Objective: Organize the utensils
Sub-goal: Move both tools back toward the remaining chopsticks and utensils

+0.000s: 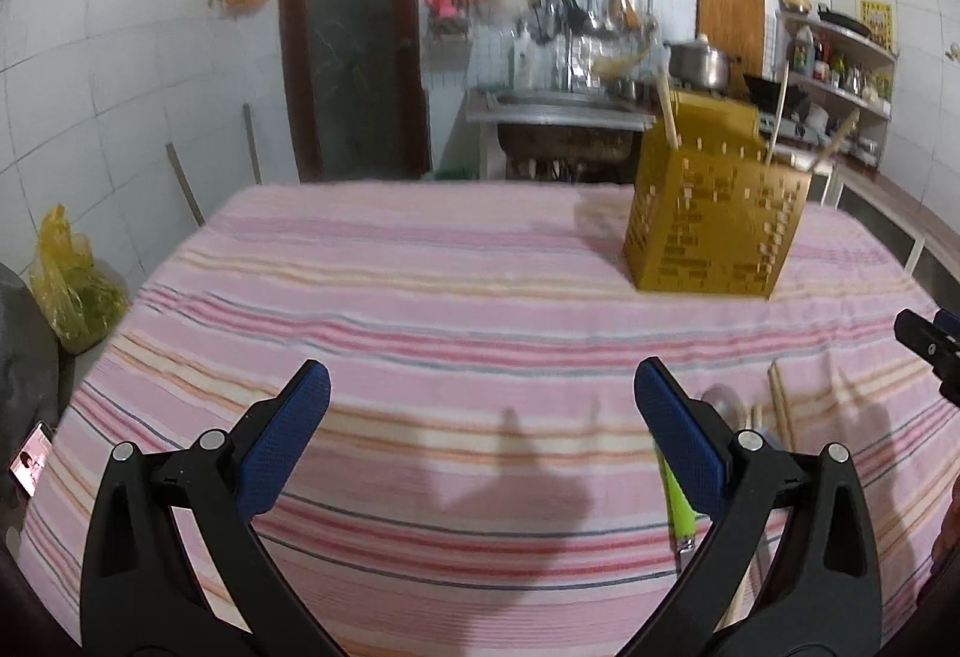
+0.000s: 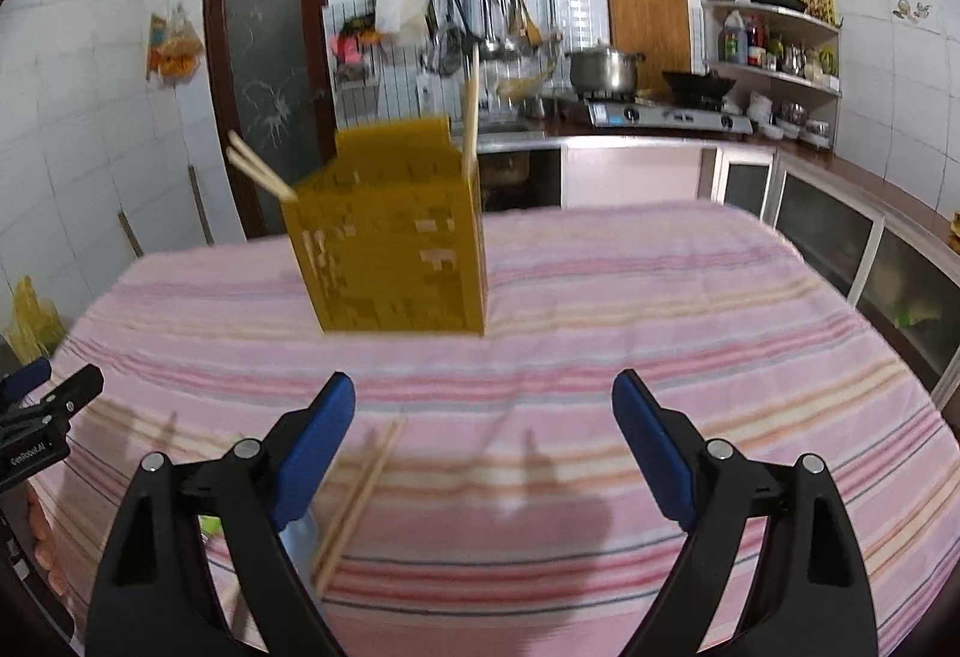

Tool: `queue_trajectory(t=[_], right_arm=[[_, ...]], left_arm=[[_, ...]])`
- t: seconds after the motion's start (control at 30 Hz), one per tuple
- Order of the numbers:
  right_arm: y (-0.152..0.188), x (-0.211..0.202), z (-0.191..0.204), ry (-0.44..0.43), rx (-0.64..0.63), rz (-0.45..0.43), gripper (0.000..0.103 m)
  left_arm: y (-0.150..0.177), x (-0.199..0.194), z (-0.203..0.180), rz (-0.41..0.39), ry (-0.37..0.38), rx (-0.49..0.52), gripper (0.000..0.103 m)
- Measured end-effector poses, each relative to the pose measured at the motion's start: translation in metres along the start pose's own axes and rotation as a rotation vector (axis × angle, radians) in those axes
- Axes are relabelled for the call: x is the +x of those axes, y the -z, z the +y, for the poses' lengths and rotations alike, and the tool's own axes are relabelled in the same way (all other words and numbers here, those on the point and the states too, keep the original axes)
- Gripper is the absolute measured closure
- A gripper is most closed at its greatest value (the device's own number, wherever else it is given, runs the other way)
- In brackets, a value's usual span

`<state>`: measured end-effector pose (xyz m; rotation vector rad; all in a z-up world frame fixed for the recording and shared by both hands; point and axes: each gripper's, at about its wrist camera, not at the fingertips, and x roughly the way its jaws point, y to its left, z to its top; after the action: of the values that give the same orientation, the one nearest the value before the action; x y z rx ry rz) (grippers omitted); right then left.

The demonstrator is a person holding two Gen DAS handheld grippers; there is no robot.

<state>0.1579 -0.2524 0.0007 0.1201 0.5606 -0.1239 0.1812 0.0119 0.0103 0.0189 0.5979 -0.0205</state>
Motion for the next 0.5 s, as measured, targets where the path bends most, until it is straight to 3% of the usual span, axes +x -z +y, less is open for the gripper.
queue_trajectory(t=[0.23,0.5], right_arm=[[0.016,0.041,0.014,0.042,-0.022,0.156,0.017],[0.021,0.064,0.031,0.055,-0.043,0.259,0.019]], left_arm=[[0.012,0.039,-0.017,0.137,0.045,0.000,0.005],[0.018,0.057,-0.038,0.203,0.064,0.044,0.005]])
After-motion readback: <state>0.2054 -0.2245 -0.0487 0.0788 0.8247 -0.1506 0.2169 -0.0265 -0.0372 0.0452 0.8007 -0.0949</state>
